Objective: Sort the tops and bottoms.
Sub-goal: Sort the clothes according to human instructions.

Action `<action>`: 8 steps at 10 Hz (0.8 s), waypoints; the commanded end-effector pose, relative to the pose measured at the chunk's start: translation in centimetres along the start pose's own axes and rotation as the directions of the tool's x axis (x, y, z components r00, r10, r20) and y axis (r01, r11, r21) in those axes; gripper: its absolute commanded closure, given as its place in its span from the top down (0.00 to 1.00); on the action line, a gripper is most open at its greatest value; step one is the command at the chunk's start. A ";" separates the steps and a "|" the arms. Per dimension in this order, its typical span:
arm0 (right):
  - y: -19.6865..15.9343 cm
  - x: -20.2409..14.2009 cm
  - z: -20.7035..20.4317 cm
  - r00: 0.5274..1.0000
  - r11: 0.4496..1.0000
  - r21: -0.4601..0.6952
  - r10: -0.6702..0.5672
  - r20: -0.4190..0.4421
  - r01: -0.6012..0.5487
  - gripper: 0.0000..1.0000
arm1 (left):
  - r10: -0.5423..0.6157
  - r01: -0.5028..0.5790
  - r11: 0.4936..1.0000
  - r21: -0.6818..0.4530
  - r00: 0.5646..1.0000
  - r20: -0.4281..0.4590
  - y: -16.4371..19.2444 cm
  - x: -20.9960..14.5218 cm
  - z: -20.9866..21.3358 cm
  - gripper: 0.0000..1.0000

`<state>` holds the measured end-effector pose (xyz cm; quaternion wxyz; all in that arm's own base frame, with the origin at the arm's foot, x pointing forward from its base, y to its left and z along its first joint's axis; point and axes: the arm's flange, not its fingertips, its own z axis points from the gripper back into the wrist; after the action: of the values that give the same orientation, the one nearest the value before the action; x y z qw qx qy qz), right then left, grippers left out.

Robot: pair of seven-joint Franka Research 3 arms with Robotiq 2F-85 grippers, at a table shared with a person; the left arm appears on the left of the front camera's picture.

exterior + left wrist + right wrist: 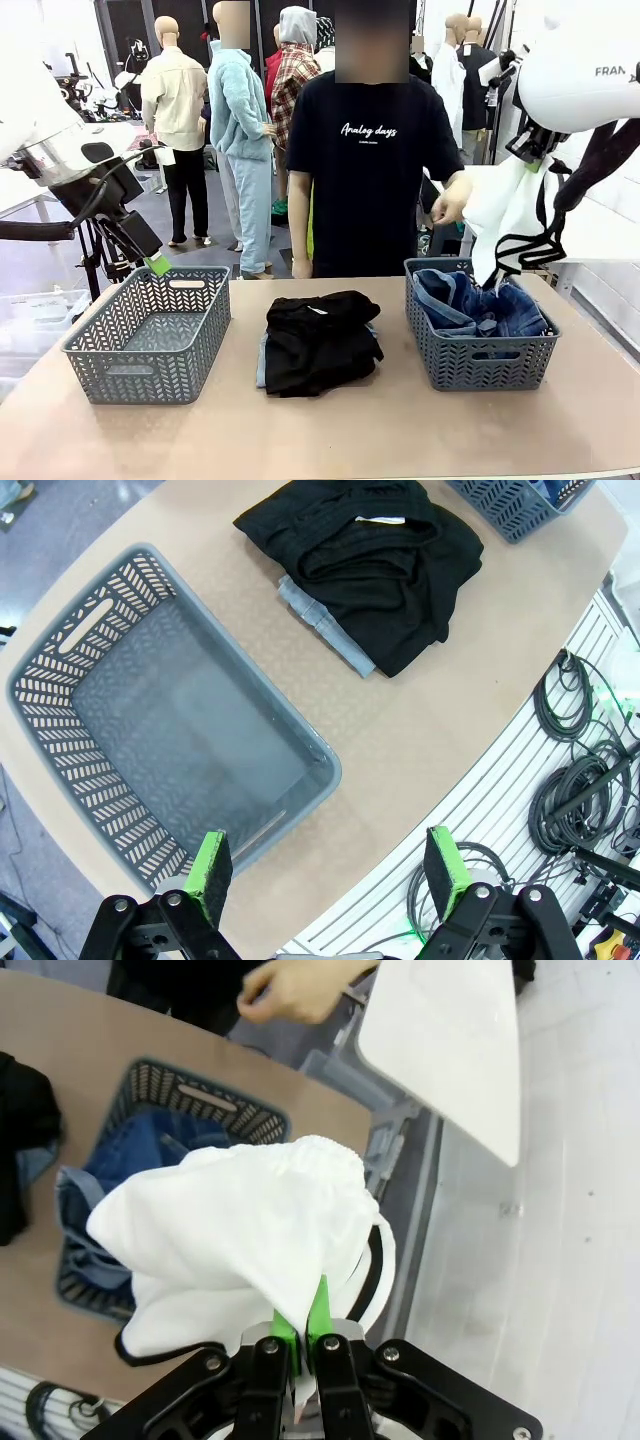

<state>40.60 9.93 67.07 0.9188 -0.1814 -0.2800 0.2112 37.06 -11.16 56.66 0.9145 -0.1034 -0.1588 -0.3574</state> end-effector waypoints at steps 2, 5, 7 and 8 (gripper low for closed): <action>0.3 0.6 -0.7 0.999 0.998 -0.046 0.044 0.010 -0.043 0.00 | 0.000 0.000 1.000 0.003 1.000 0.001 0.0 -0.1 0.1 1.00; 1.1 5.1 -10.2 0.989 0.970 0.206 0.140 -0.057 -0.125 0.00 | 0.000 0.000 1.000 0.003 1.000 0.001 0.0 -0.1 0.1 1.00; 3.3 5.5 -15.3 0.966 0.953 0.262 0.201 -0.161 -0.154 0.00 | 0.000 0.000 1.000 0.003 1.000 0.001 0.0 -0.1 0.1 1.00; 5.0 5.1 -17.4 0.948 0.935 0.309 0.242 -0.206 -0.172 0.00 | 0.000 0.000 1.000 0.003 1.000 0.001 0.0 -0.1 0.1 1.00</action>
<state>53.08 12.43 52.65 0.9345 -0.1069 -0.1431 0.3078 37.07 -11.18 56.63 0.9146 -0.1034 -0.1584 -0.3575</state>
